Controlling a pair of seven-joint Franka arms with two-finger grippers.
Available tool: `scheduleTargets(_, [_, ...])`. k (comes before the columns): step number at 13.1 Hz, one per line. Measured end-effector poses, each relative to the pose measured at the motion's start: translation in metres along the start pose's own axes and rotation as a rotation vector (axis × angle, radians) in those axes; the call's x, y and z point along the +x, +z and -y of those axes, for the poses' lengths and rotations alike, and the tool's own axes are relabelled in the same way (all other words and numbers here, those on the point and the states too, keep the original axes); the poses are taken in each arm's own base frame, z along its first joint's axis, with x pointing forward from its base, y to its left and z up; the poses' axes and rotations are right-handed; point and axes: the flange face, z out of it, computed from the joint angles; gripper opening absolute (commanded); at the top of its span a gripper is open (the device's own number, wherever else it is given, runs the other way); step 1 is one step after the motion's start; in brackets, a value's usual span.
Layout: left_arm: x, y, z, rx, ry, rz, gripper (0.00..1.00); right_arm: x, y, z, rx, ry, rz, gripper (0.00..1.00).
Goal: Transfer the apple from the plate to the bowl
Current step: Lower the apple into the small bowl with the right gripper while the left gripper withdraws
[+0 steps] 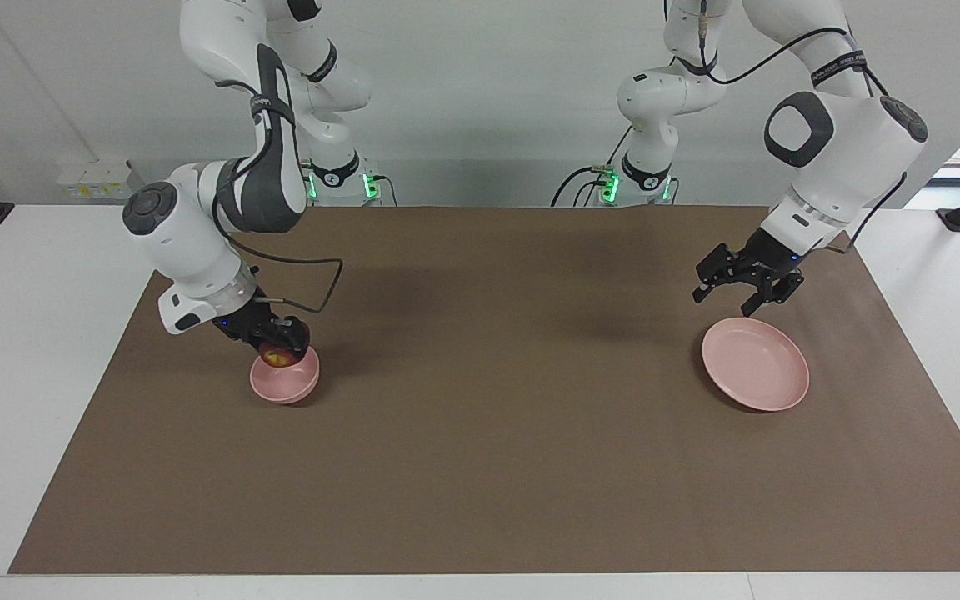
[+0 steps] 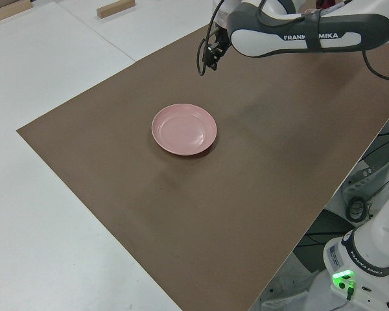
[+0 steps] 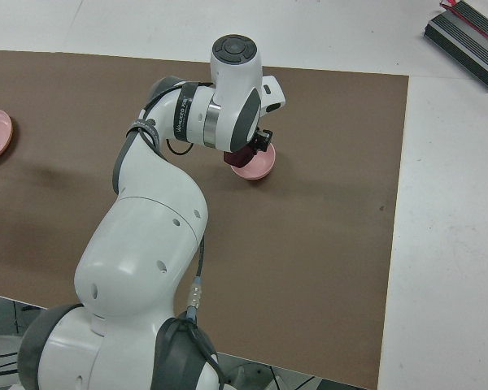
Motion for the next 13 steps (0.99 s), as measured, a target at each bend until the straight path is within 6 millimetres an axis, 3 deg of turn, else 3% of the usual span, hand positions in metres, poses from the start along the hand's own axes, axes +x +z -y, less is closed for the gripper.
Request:
scheduleTargets(6, [0.008, -0.010, -0.007, 0.100, 0.044, 0.002, 1.00, 0.010, 0.022, -0.011, -0.009, -0.016, -0.012, 0.00])
scheduleTargets(9, [0.023, -0.039, 0.010, 0.131, 0.041, 0.052, 1.00, 0.012, 0.028, -0.014, -0.010, -0.024, -0.015, 0.00])
scheduleTargets(12, [0.038, -0.085, -0.008, 0.196, 0.087, 0.107, 1.00, 0.015, 0.038, -0.015, -0.012, -0.022, -0.017, 0.02])
scheduleTargets(13, [0.037, -0.099, -0.014, 0.203, 0.089, 0.128, 1.00, 0.016, 0.041, -0.015, -0.013, -0.021, -0.020, 0.13])
